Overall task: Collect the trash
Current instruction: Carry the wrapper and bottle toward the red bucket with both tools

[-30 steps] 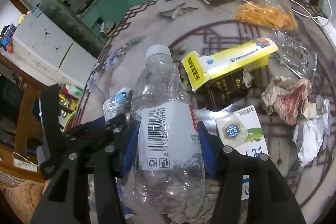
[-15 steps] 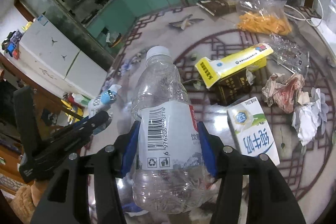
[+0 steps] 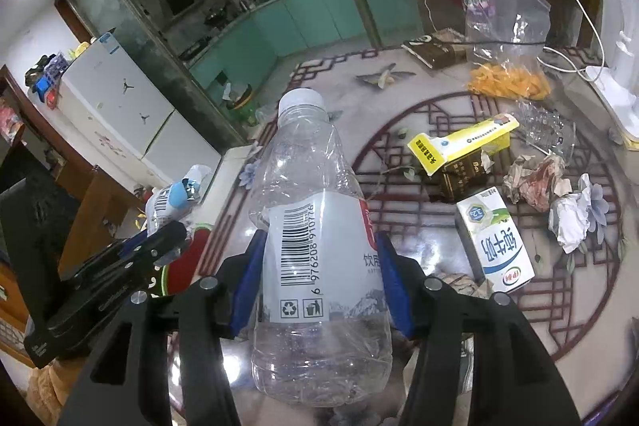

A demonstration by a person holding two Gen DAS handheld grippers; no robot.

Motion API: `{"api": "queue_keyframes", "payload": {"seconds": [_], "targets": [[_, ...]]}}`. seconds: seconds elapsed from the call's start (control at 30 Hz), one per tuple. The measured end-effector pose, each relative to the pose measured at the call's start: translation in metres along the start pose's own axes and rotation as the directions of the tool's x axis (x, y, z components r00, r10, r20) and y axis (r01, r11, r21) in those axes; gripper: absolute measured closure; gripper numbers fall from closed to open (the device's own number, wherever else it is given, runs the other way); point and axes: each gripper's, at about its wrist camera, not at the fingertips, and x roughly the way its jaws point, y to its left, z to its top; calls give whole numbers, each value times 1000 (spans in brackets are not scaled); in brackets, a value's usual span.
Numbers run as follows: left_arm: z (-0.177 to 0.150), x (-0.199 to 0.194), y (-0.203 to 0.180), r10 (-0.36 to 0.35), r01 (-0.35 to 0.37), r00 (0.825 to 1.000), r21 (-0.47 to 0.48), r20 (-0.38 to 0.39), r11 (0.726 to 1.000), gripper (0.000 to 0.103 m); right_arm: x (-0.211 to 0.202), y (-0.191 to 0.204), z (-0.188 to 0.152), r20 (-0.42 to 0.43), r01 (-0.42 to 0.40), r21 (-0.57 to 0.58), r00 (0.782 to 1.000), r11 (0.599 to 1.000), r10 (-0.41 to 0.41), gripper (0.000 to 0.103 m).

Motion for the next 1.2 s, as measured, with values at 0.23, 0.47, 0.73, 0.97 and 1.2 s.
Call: {"api": "queue_keyframes", "payload": {"seconds": [0.23,0.47,0.73,0.97,1.2], "targets": [[-3,-22,17,11,-11,999,-11,40,1000,74,-8,22,0,21,-9,-33,1000,999,10,50],[-8,-34,42,28,-26,998,-37,51,999,74,-4,54,-2,20,-29,-79,999,996,30,50],[-12,-43,77,55,-51,997,-68,51,996,74,12,89,-5,3,-54,-110,999,992,55,50],[-16,-51,112,77,-72,996,-90,53,993,74,28,121,-9,-9,-71,-134,997,988,71,50],[-19,-53,149,81,-77,996,-99,39,992,74,45,152,-14,-21,-80,-142,997,987,78,50]]}}
